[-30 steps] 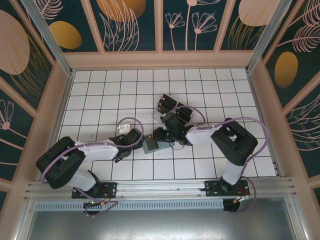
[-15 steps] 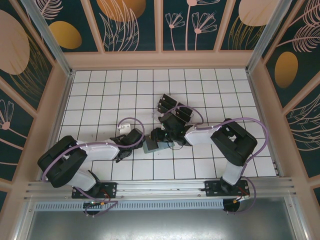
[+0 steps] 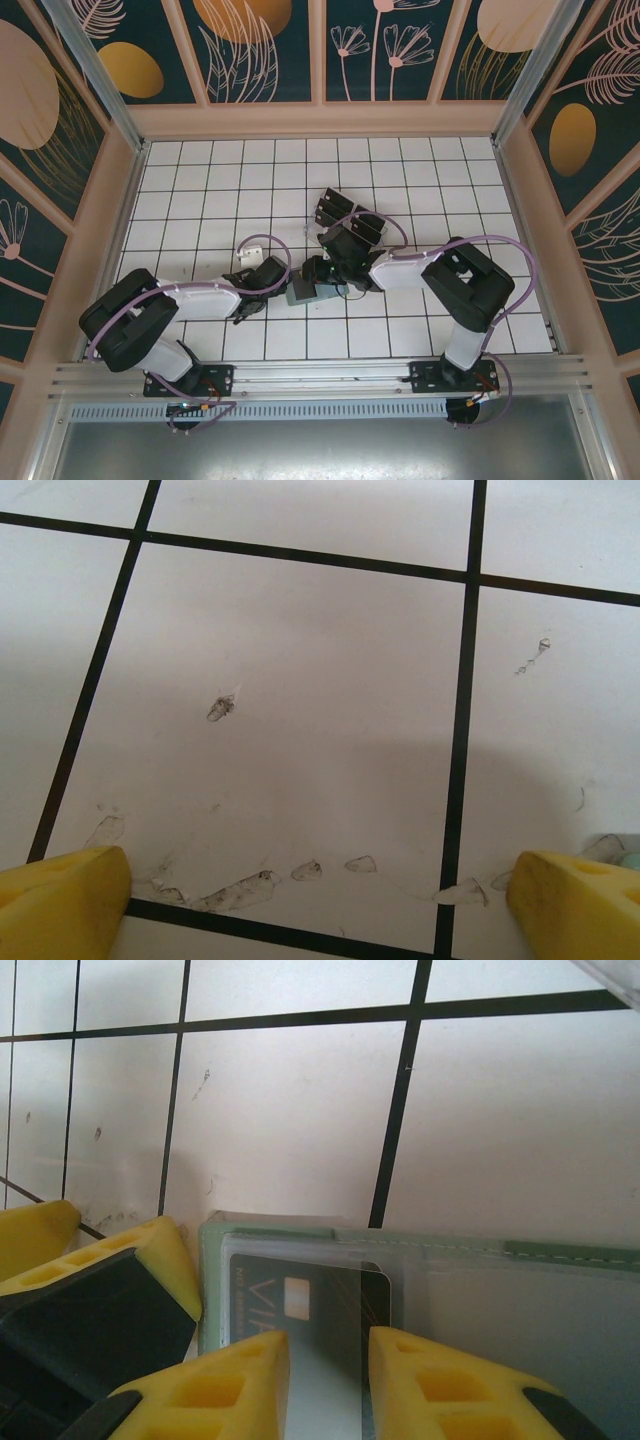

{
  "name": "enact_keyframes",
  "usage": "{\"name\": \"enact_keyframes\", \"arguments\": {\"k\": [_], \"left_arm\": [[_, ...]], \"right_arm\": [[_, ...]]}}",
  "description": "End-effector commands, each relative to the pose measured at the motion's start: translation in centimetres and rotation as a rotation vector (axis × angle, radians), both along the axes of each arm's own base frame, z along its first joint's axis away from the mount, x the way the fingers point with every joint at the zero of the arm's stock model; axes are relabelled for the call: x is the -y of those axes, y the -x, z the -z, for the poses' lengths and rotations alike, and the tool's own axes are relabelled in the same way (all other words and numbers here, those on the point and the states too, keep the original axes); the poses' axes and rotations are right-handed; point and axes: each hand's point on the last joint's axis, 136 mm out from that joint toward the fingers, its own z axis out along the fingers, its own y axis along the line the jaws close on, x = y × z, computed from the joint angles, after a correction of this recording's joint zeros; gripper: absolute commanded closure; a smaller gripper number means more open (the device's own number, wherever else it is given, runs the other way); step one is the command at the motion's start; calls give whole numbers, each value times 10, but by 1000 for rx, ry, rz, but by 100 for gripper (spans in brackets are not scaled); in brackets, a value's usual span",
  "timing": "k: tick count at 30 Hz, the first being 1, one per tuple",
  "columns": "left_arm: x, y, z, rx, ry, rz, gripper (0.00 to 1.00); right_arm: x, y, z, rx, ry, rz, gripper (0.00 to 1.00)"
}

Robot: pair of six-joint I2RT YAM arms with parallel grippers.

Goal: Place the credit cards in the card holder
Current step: Insert the credit card into the card slot.

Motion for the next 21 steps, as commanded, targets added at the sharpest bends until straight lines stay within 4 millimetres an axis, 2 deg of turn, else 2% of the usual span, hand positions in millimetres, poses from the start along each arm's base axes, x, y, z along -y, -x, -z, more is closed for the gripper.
{"name": "enact_keyframes", "arguments": {"k": [1,11,21], "left_arm": [[0,4,23,-65,5,8,1],[0,6,25,-67,10,11,1],[0,6,27,-69,9,13,2]], "right_arm": [[10,0,9,-13,42,28,73],[15,0,-10,30,15,44,72],[13,4,1,5,31,30,72]]}}
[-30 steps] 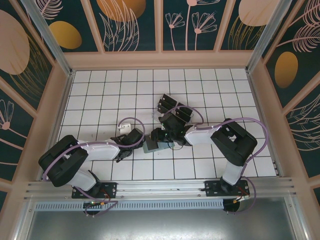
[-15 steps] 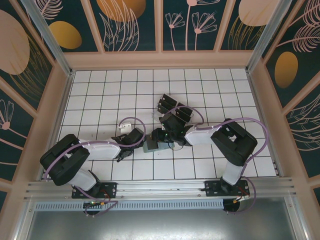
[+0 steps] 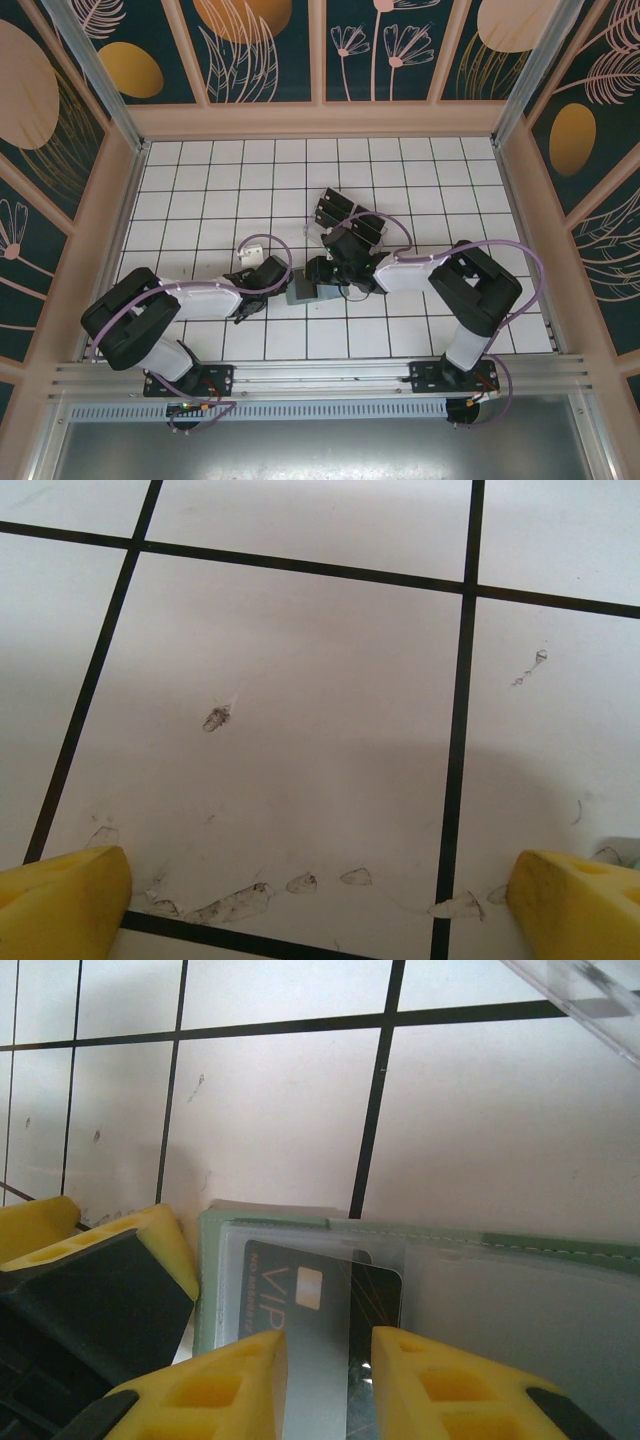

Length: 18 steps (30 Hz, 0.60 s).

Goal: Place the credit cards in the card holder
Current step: Insert the credit card into the card slot.

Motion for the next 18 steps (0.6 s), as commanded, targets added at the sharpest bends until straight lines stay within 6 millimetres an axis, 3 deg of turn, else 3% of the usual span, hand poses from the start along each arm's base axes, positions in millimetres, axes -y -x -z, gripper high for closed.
{"name": "enact_keyframes", "arguments": {"k": [1,7,18], "left_arm": [[-1,9,27,-82,8,16,1],[-1,9,28,-82,7,19,2],[0,9,30,-87,9,22,1]], "right_arm": [[4,3,8,-21,28,13,71],[-1,6,16,-39,39,-7,72],[-27,9,11,-36,14,-52,72]]}}
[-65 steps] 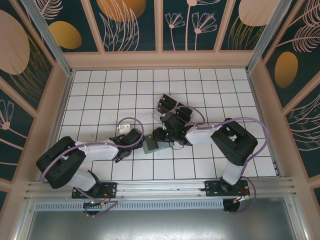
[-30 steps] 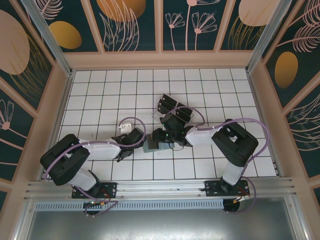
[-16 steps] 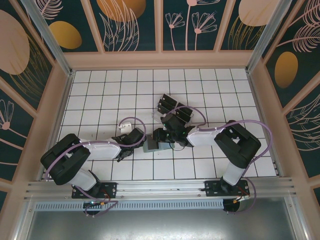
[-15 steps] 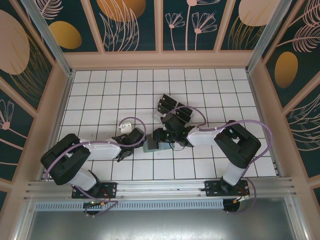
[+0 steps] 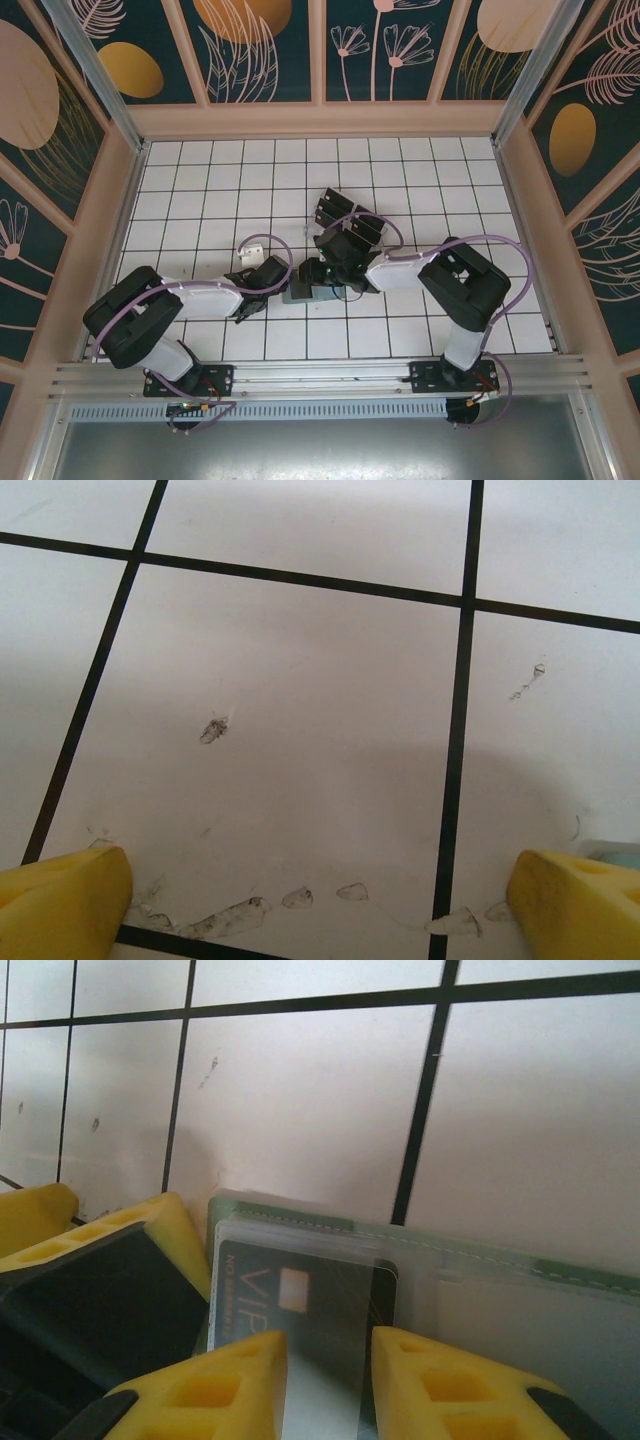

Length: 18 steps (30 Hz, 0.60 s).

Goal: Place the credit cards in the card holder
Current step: Insert the credit card into the card slot.

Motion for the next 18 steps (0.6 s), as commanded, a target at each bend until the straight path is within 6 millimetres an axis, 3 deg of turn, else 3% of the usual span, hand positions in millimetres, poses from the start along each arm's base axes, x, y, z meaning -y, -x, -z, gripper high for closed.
{"name": "enact_keyframes", "arguments": {"k": [1,5,11,18], "left_arm": [[0,13,30,-104,10,29,1],[0,12,29,-103,11,27,2],[0,11,25,-96,5,28,1],[-2,4,4,-51,-6,21,2]], "right_arm": [[-11,6,4,-28,4,-23,72],[-14,7,-1,-25,-9,-29,71],[-13,4,-31,23,-54,-18,71],[0,6,-56,67,-74,12,66]]}}
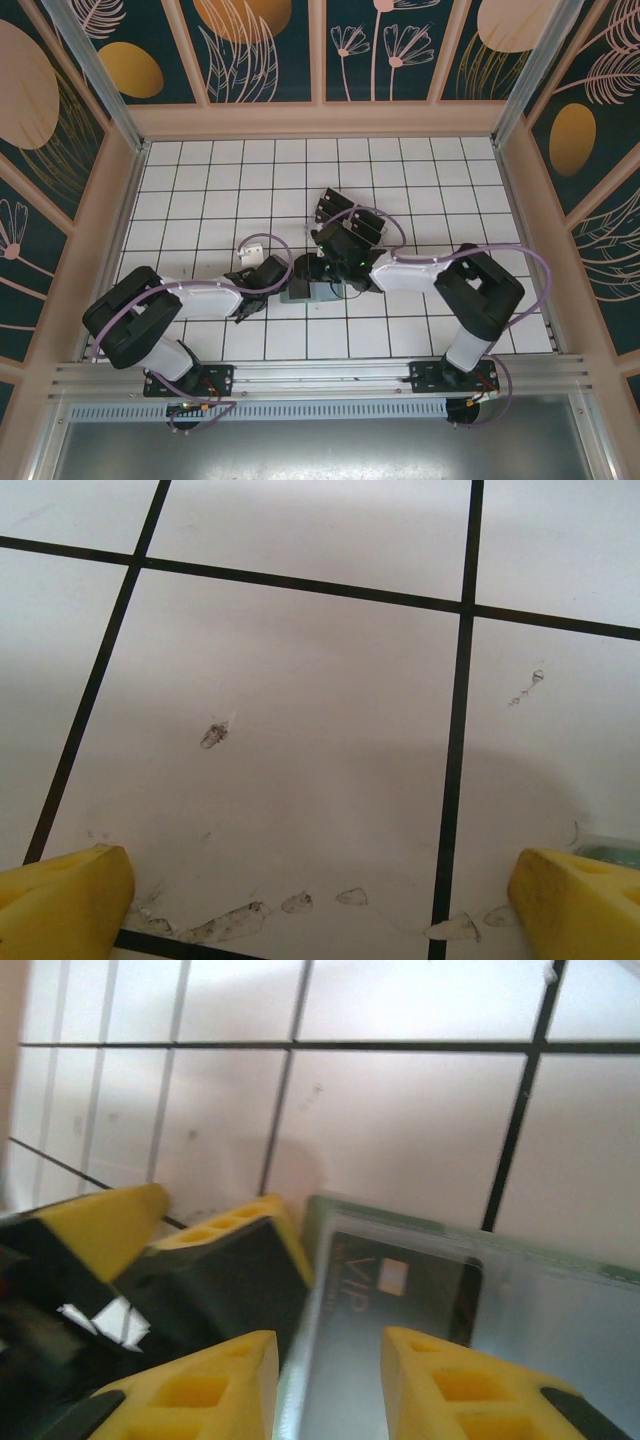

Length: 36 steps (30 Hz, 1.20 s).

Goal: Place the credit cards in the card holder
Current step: Insert the credit card into the card slot, then move the card holder to the center of the table.

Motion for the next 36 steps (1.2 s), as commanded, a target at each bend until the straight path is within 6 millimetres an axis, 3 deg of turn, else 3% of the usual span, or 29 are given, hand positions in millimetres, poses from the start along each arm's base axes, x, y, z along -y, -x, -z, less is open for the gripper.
{"name": "enact_keyframes", "arguments": {"k": [1,6,10,13,23,36], "left_arm": [[-2,4,4,-51,-15,21,1],[-3,0,-13,-18,-16,22,1],[-3,-1,-24,3,-9,22,1],[-2,-2,-31,15,1,28,1],[15,-5,-42,19,74,86,1],[22,-5,-47,29,115,104,2]], "right_arm": [[10,3,-14,21,-4,31,66],[29,1,-16,47,29,62,63],[30,3,-13,42,33,44,63],[32,4,-7,40,47,38,63],[65,-9,14,55,161,38,59],[62,-8,37,14,189,1,59]]}}
